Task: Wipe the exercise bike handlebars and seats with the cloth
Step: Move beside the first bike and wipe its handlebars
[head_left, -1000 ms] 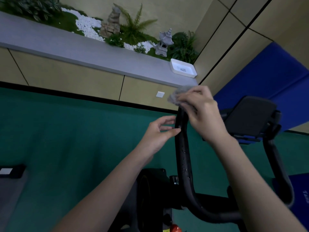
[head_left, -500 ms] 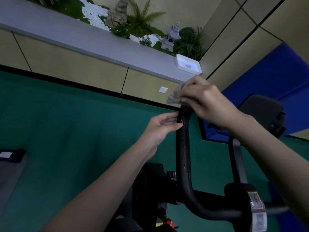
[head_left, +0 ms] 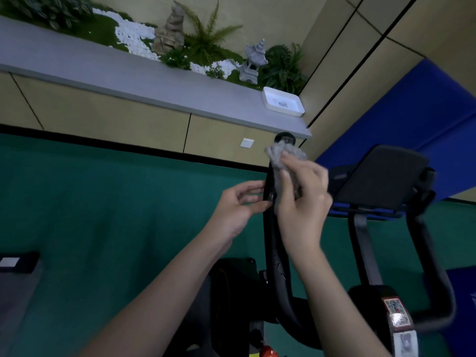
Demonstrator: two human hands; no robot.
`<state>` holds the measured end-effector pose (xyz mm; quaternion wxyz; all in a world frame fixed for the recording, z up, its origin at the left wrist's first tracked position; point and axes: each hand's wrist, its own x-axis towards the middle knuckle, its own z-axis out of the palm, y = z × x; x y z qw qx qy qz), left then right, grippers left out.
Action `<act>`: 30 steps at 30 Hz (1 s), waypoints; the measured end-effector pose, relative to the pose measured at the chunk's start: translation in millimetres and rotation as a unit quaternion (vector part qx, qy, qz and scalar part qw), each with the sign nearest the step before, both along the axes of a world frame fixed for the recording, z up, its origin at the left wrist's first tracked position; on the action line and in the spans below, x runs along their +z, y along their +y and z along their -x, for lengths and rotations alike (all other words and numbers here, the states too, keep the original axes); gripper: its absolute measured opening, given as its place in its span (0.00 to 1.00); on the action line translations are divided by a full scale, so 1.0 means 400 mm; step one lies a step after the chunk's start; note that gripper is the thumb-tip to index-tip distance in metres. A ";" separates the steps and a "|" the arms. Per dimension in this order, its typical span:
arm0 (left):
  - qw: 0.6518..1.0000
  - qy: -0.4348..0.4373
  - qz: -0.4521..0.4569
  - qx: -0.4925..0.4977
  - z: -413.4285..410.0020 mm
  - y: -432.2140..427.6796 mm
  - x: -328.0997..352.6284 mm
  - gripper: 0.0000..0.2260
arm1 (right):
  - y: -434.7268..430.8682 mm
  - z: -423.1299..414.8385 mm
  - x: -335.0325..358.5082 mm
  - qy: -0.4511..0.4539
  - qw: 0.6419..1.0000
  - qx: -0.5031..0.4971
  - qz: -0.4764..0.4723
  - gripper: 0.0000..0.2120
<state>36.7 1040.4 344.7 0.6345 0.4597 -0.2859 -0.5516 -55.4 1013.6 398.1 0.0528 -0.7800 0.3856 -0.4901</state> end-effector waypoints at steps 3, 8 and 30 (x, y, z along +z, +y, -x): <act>1.000 0.000 0.002 -0.007 -0.002 0.001 -0.001 0.16 | 0.011 0.003 -0.007 -0.038 0.999 -0.010 -0.012 0.10; 1.000 -0.007 -0.002 -0.010 -0.006 0.001 -0.003 0.16 | -0.004 -0.005 0.011 -0.076 0.993 -0.069 -0.056 0.10; 1.000 -0.006 -0.009 -0.011 -0.005 0.001 0.000 0.16 | -0.173 -0.034 0.062 -0.256 0.848 0.039 -0.462 0.12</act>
